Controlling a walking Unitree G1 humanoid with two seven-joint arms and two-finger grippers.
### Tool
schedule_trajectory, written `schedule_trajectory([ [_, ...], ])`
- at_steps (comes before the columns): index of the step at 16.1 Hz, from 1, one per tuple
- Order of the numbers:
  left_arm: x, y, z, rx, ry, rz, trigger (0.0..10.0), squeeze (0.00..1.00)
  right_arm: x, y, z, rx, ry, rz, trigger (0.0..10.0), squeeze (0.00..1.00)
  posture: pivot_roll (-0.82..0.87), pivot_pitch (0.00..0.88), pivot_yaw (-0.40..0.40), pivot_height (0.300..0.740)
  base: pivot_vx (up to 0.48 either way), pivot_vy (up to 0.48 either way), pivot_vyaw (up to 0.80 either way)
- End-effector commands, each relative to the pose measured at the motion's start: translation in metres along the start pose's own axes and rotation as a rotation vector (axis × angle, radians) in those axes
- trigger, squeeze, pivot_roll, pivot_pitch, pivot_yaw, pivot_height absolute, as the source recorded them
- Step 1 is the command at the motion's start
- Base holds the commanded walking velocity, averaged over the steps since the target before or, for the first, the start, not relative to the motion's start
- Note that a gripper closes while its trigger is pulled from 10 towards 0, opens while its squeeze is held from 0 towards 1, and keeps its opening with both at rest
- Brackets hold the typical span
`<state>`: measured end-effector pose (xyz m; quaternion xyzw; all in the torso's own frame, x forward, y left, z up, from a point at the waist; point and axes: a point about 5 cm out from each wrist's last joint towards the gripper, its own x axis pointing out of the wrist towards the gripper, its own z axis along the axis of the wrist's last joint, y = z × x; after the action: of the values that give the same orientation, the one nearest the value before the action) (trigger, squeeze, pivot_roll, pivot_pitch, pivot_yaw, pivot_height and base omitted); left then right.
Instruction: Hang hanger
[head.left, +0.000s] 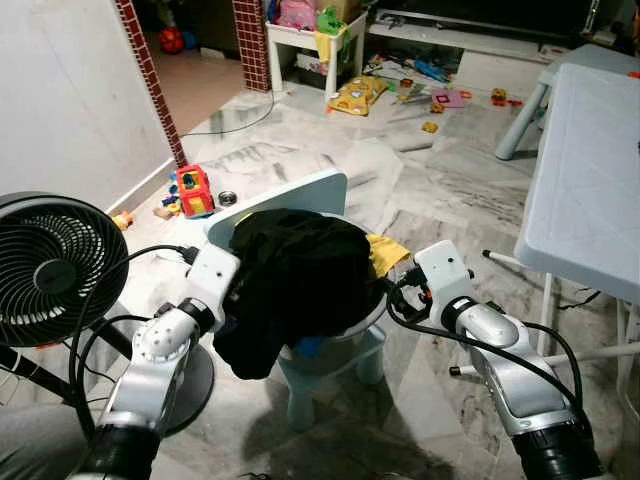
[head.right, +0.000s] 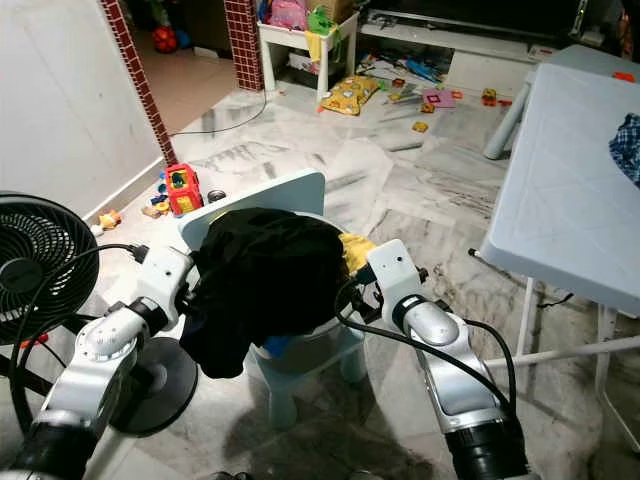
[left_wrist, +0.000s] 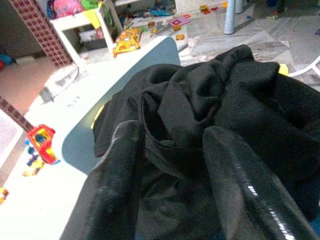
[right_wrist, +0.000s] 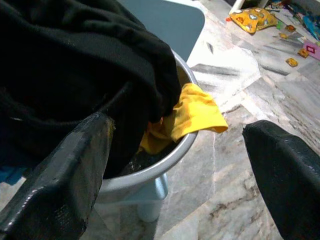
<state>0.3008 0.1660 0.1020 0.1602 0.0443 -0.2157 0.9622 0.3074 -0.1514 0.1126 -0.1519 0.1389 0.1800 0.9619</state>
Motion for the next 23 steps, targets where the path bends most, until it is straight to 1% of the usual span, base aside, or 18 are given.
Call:
schedule_trajectory([
  [1, -0.005, 0.000, 0.006, 0.052, -0.012, 0.003, 10.0, 1.00, 0.002, 0.001, 0.002, -0.007, -0.009, 0.002, 10.0, 0.00, -0.16, 0.050, -0.007, 0.740, 0.000, 0.000, 0.00],
  [2, -0.014, -0.006, 0.005, 0.076, -0.013, -0.010, 10.0, 1.00, 0.002, 0.001, 0.002, -0.008, -0.012, 0.002, 10.0, 0.00, -0.15, 0.049, -0.007, 0.740, 0.000, 0.000, 0.00],
  [4, -0.025, -0.010, 0.005, 0.098, -0.025, -0.002, 10.0, 1.00, 0.003, 0.001, 0.002, -0.009, -0.014, 0.002, 10.0, 0.00, -0.15, 0.049, -0.007, 0.740, 0.000, 0.000, 0.00],
  [5, -0.035, -0.013, 0.003, 0.105, -0.032, 0.027, 10.0, 1.00, 0.004, 0.002, 0.002, -0.009, -0.016, 0.006, 10.0, 0.00, -0.13, 0.051, -0.012, 0.740, 0.000, 0.000, 0.00],
  [6, -0.039, -0.014, 0.003, 0.114, -0.036, 0.043, 10.0, 1.00, 0.004, 0.003, 0.002, -0.009, -0.017, 0.008, 10.0, 0.00, -0.13, 0.051, -0.012, 0.740, 0.000, 0.000, 0.00],
  [7, -0.051, -0.014, 0.004, 0.120, -0.043, 0.104, 10.0, 1.00, 0.005, 0.005, 0.002, -0.010, -0.020, 0.012, 10.0, 0.00, -0.13, 0.053, -0.012, 0.740, 0.000, 0.000, 0.00],
  [9, -0.065, -0.015, 0.003, 0.114, -0.035, 0.172, 10.0, 1.00, 0.007, 0.005, 0.002, -0.009, -0.021, 0.014, 10.0, 0.00, -0.12, 0.055, -0.014, 0.740, 0.000, 0.000, 0.00],
  [11, -0.073, -0.022, -0.005, 0.099, -0.004, 0.159, 10.0, 1.00, 0.008, 0.007, 0.002, -0.006, -0.022, 0.019, 10.0, 0.00, -0.11, 0.056, -0.015, 0.740, 0.000, 0.000, 0.00],
  [12, -0.074, -0.026, -0.012, 0.108, 0.020, 0.132, 10.0, 1.00, 0.009, 0.009, 0.002, -0.002, -0.024, 0.025, 10.0, 0.00, -0.11, 0.057, -0.017, 0.740, 0.000, 0.000, 0.00],
  [15, -0.066, -0.027, -0.016, 0.127, 0.036, 0.071, 10.0, 1.00, 0.010, 0.012, 0.003, 0.001, -0.028, 0.034, 10.0, 0.00, -0.11, 0.058, -0.019, 0.740, 0.000, 0.000, 0.00],
  [17, -0.054, -0.026, -0.016, 0.164, 0.033, 0.002, 10.0, 1.00, 0.010, 0.011, 0.003, 0.001, -0.031, 0.030, 10.0, 0.00, -0.12, 0.062, -0.012, 0.740, 0.000, 0.000, 0.00],
  [18, -0.048, -0.025, -0.018, 0.164, 0.036, -0.024, 10.0, 1.00, 0.009, 0.009, 0.003, 0.006, -0.032, 0.022, 10.0, 0.00, -0.13, 0.068, -0.004, 0.740, 0.000, 0.000, 0.00],
  [19, -0.043, -0.025, -0.020, 0.168, 0.038, -0.055, 10.0, 1.00, 0.008, 0.009, 0.003, 0.009, -0.032, 0.018, 10.0, 0.00, -0.14, 0.076, 0.001, 0.740, 0.000, 0.000, 0.00],
  [21, -0.035, -0.028, -0.019, 0.168, 0.029, -0.110, 10.0, 1.00, 0.003, 0.012, 0.002, 0.057, -0.027, 0.024, 10.0, 0.00, -0.15, 0.092, 0.011, 0.740, 0.000, 0.000, 0.00],
  [22, -0.032, -0.029, -0.019, 0.158, 0.028, -0.124, 10.0, 1.00, -0.001, 0.012, 0.001, 0.063, -0.024, 0.031, 10.0, 0.00, -0.15, 0.095, 0.013, 0.740, 0.000, 0.000, 0.00],
  [23, -0.028, -0.030, -0.019, 0.140, 0.032, -0.147, 10.0, 1.00, -0.008, 0.012, -0.001, 0.062, -0.010, 0.037, 10.0, 0.00, -0.17, 0.103, 0.018, 0.740, 0.000, 0.000, 0.00],
])
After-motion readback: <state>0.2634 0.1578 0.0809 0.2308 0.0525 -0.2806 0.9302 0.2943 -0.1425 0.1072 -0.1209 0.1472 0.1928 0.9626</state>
